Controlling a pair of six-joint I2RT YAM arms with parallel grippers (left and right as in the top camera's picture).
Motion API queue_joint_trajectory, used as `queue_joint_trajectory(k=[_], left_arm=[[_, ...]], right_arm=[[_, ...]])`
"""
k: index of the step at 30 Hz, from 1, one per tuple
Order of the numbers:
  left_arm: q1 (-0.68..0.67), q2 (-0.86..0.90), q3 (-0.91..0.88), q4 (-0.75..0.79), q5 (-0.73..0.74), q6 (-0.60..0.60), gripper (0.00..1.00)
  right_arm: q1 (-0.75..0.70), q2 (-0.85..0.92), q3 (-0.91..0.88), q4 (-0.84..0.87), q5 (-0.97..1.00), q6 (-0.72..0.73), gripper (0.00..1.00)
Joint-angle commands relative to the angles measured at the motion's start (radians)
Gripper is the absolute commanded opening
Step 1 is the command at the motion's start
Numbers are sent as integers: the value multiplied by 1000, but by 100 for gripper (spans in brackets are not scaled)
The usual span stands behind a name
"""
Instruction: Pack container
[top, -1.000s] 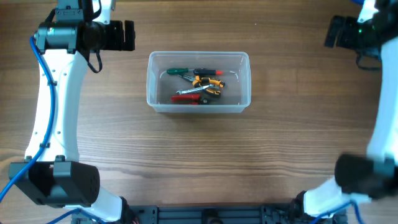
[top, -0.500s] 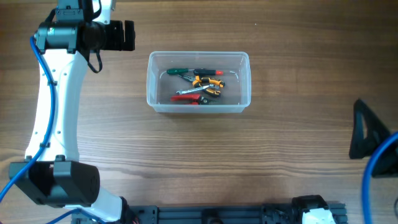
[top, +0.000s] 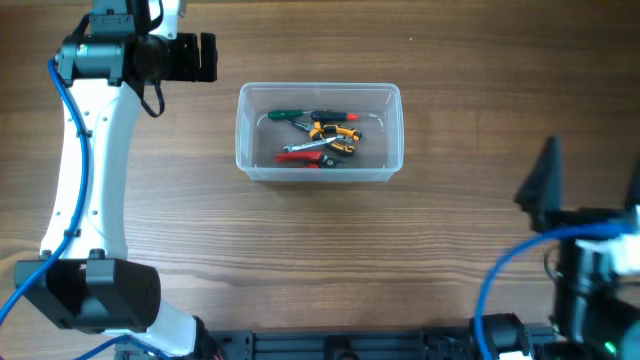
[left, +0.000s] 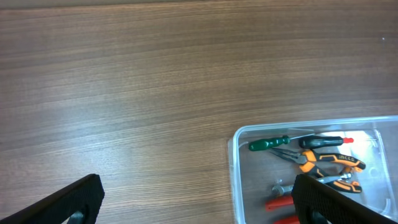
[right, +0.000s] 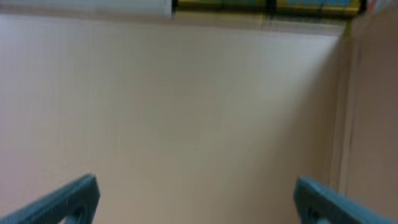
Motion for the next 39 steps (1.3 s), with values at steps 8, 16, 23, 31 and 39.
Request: queue_joint_trajectory(k=[8, 16, 23, 31, 39], left_arm=[[3, 1, 4, 0, -2, -17, 100], [3, 1, 4, 0, -2, -17, 100], [3, 1, 4, 0, -2, -17, 100], [3, 1, 4, 0, -2, -17, 100], [3, 1, 4, 0, -2, -17, 100]], right_arm=[[0, -259, -528, 82, 39, 545, 100], [0, -324, -586, 9, 78, 627, 100], [0, -324, -586, -76, 78, 626, 100], [0, -346, -666, -87, 77, 705, 100], [1, -346, -683, -38, 126, 671, 100]])
